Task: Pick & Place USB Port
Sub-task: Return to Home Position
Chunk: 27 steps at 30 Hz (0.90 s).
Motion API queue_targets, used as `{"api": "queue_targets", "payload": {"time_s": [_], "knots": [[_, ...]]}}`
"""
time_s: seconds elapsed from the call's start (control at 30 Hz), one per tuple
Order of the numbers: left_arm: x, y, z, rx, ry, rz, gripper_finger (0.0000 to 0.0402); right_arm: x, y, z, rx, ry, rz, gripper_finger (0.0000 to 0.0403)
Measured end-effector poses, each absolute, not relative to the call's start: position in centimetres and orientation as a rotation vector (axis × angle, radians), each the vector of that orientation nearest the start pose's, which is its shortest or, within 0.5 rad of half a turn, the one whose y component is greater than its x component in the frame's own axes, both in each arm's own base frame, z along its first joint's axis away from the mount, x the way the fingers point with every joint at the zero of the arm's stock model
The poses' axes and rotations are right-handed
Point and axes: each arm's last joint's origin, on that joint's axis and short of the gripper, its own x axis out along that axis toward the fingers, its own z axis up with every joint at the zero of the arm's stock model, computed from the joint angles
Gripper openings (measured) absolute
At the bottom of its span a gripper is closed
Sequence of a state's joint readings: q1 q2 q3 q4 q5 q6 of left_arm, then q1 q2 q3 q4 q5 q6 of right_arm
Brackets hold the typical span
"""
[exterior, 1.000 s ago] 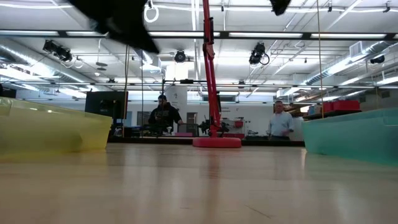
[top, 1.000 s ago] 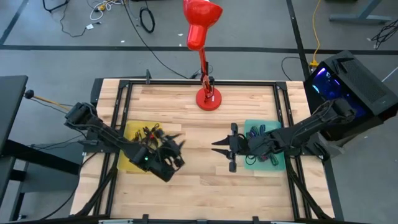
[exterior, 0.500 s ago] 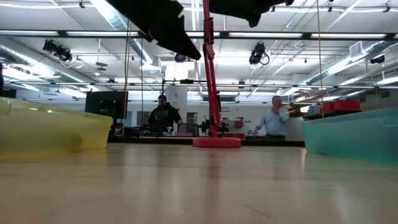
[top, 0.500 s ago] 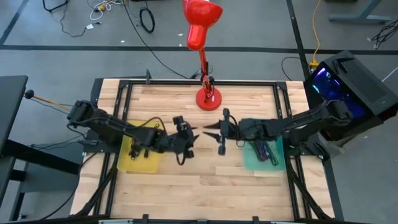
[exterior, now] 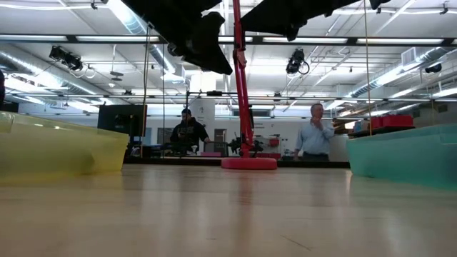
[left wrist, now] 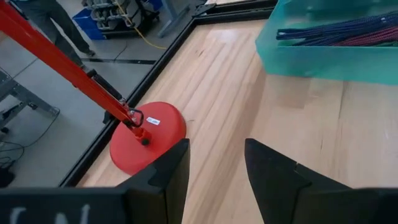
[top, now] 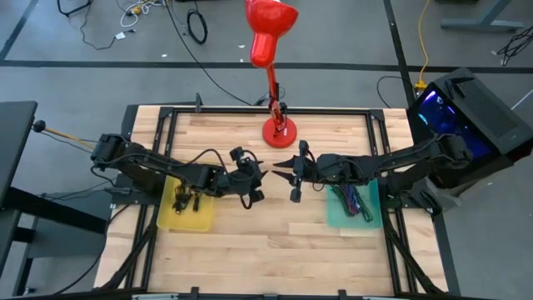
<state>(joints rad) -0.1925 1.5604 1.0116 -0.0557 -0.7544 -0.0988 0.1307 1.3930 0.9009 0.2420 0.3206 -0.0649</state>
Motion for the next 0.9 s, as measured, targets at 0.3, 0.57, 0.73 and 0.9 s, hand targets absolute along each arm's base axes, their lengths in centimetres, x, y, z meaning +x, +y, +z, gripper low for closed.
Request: {"api": "queue_targets", "payload": {"time_s": [0.3, 0.57, 0.73, 0.9], "knots": [[32.8, -4.4, 24.0, 0.183, 0.515, 0.569, 0.0161, 30.8, 3.2, 27.7, -0.112, 0.252, -0.181, 0.0091], [32.8, -4.4, 24.0, 0.183, 0.515, 0.569, 0.0161, 30.8, 3.2, 27.7, -0.109, 0.251, -0.181, 0.0091], [32.9, -4.2, 24.0, 0.176, 0.521, 0.558, 0.0161, 30.8, 3.2, 27.7, -0.109, 0.252, -0.181, 0.0091], [31.4, -3.9, 25.3, 0.142, 0.478, 0.532, 0.0161, 30.0, 3.2, 28.5, -0.104, 0.222, -0.18, 0.0091]]}}
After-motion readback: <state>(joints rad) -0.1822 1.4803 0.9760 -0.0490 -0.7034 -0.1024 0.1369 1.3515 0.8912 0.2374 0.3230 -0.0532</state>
